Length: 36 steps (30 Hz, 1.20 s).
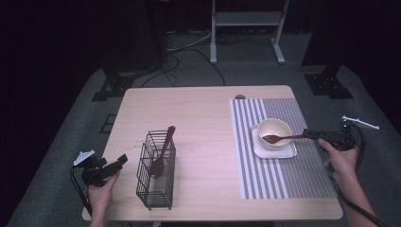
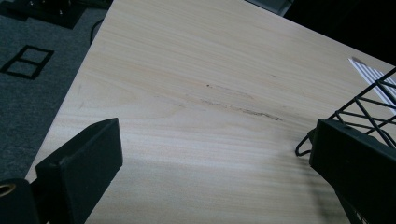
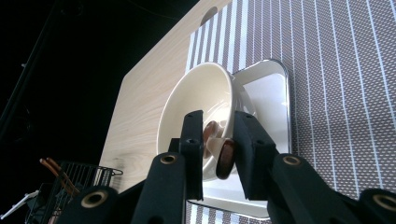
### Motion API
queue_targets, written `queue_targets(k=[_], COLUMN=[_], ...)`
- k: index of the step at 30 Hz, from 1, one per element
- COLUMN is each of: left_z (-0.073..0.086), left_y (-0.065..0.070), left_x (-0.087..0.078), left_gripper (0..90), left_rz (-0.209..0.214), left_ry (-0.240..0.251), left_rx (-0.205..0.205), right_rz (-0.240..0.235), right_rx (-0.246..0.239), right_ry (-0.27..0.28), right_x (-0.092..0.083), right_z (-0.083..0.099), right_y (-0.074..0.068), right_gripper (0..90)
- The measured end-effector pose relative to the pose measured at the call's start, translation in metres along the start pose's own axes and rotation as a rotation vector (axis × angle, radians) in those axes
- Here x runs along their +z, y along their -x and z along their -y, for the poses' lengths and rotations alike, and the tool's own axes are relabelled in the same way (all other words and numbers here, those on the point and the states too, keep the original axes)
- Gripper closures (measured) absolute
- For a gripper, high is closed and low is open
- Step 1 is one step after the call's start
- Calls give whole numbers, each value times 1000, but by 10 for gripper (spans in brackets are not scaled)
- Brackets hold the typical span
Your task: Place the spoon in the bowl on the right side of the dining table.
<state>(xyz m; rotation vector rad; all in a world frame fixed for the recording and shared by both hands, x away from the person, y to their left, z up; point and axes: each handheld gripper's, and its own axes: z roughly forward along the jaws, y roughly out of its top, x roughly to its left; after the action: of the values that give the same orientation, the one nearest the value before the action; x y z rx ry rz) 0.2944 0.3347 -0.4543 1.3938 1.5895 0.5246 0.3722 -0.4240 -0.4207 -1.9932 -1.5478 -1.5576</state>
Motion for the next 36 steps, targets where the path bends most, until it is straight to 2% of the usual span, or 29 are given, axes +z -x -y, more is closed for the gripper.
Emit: queue_targets(k=[9,19,27,36], left_z=[0,1,1,1], left_y=[0,1,-1,1], left_x=[0,-2,-4,-3], left_gripper=[17,17,17,17], left_rz=[-1,-2,-5,4], left_ry=[0,-1,5,2], left_rx=[-1,2,-11,2], right_rz=[-5,-22,-23,-25], right_rx=[9,-6,-19,-35], right_ry=[-13,-27,-43,-60], right_x=[3,2,4,4], right_z=[4,10,15,22], right_y=[4,4,2,0], right_gripper=[724,718,716,716])
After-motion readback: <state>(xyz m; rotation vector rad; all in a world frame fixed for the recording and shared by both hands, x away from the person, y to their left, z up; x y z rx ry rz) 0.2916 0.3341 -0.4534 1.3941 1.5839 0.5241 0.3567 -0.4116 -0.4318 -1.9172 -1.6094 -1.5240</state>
